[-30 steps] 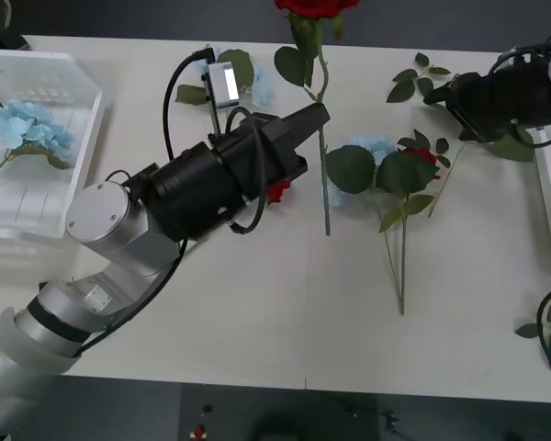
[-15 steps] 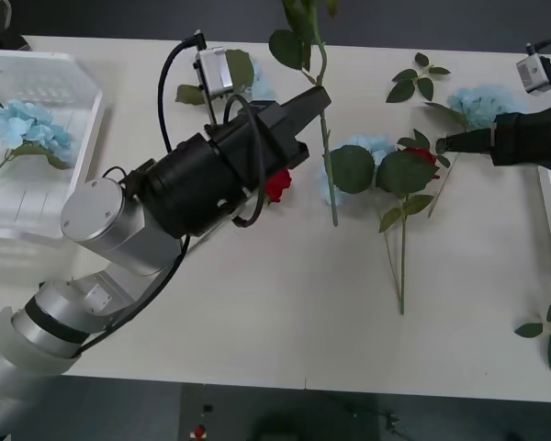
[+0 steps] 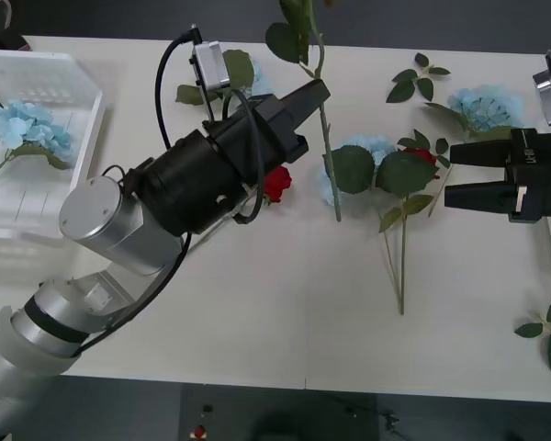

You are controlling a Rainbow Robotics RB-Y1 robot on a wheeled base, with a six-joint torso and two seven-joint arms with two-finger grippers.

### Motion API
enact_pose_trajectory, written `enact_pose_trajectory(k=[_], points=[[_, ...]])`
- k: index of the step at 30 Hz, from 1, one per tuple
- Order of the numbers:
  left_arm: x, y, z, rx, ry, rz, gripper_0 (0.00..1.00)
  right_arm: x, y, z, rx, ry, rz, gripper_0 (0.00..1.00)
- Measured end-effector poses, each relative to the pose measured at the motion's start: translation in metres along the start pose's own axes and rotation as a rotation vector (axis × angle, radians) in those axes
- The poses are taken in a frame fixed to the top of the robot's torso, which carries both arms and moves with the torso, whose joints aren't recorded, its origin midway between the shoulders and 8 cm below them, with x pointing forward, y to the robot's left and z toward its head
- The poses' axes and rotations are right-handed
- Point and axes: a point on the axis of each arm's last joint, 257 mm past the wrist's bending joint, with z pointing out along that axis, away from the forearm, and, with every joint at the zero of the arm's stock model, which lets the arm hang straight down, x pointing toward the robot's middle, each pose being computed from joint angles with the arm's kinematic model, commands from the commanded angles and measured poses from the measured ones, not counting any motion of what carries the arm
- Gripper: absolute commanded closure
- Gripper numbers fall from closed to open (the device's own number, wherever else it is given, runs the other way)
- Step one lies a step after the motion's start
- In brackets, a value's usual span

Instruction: Put the red flowers into the right box and the blue flowers into the left box

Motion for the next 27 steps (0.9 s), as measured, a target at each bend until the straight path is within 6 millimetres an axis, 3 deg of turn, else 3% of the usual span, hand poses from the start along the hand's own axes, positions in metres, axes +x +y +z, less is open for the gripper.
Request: enact_pose_trajectory(k=[9, 15, 20, 27], points=[[-0.001, -0.018, 0.012, 0.05, 0.006, -0.038, 1.0, 0.0, 0.032, 0.009, -0.094, 0.008, -0.158, 0.0], [0.007, -0.036, 0.028, 0.099, 0.039, -0.042, 1.0, 0.004, 0.046, 0.032, -0.148, -0.033, -0.13, 0.0], [0.013, -0.039, 0.037, 0.115, 0.067, -0.029, 1.0, 0.01, 0.049, 0.055, -0.153, -0.047, -0.103, 0.0], [0.017, -0.033, 0.04, 0.114, 0.086, -0.024, 1.0, 0.003, 0.051, 0.077, -0.149, -0.108, -0.068, 0.0]])
